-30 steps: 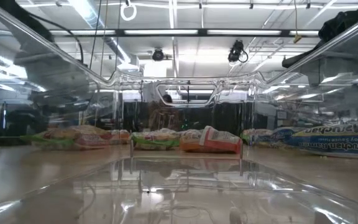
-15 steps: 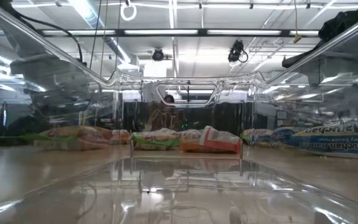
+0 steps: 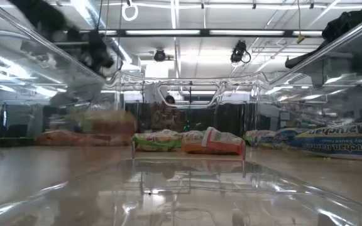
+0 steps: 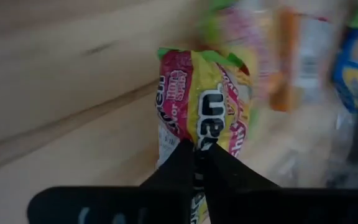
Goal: Sort Maruchan noodles
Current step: Put the green noodle pack into the left transparent bin
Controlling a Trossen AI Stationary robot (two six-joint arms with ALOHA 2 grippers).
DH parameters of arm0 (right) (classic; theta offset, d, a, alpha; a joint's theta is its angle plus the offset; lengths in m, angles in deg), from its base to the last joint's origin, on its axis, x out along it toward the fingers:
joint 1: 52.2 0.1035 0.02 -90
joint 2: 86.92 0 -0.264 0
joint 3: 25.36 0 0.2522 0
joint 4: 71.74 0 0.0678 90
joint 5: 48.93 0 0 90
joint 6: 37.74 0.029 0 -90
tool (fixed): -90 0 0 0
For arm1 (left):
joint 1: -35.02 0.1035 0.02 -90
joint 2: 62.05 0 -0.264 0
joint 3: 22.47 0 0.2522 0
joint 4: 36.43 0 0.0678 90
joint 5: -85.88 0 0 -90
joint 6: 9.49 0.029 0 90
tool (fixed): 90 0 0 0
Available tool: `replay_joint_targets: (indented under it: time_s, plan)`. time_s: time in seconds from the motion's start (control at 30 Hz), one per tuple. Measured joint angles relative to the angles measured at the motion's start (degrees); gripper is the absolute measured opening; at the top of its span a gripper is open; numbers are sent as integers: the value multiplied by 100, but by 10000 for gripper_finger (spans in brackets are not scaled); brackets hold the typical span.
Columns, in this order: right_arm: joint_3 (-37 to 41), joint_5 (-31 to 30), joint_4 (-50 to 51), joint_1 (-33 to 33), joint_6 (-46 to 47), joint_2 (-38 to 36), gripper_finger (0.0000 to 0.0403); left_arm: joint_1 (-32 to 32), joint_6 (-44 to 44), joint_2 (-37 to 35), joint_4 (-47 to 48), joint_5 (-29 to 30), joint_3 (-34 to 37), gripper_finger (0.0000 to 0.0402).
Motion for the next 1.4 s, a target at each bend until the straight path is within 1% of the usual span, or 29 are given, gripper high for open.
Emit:
replay_joint_targets:
  time_s: [0.1,0.17,0.23,0.33,0.4,0.5,0.57,0.73,0.9,0.97,1.03,1.1,1.17,1.23,1.3,1.4]
  plan:
    - [1,1,2,1,1,0,14,-299,699,-2,1275,283,-1081,21]
    - [2,0,0,0,2,0,14,-625,1216,-2,2127,514,-1809,20]
    - [0,0,0,1,1,1,14,-1079,1685,-4,2802,760,-2439,20]
    - [0,0,0,0,1,0,14,-1893,1842,-9,3549,1274,-3152,20]
    - [0,0,0,0,2,0,14,-2472,1744,-11,3840,1574,-3444,20]
    - [0,2,0,2,2,0,14,-3377,1328,-9,4086,1879,-3662,20]
    - [0,0,0,1,1,0,14,-3983,1010,-9,4185,1970,-3765,20]
    - [1,0,-1,2,0,0,14,-5499,143,-9,4321,2355,-3804,20]
    - [0,2,0,2,2,2,14,-7143,-1163,-9,4888,2796,-3806,20]
    - [0,0,0,2,2,0,14,-7884,-1679,-9,5073,3120,-3806,20]
    - [0,1,0,1,2,1,14,-8586,-2157,4,5188,3600,-3806,20]
    - [0,1,-1,2,2,1,14,-9131,-2608,72,5237,4087,-3808,20]
    - [1,-3,-60,-2,1,2,14,-9557,-2874,185,5227,4336,-3808,20]
    - [2,-64,-201,-4,2,0,14,-9847,-2977,340,5224,4337,-3808,20]
    - [1,-98,-301,-4,3,0,14,-9968,-2983,505,5123,4143,-3808,20]
    - [0,-109,-373,-4,2,2,14,-9970,-3020,752,4871,3766,-3808,20]
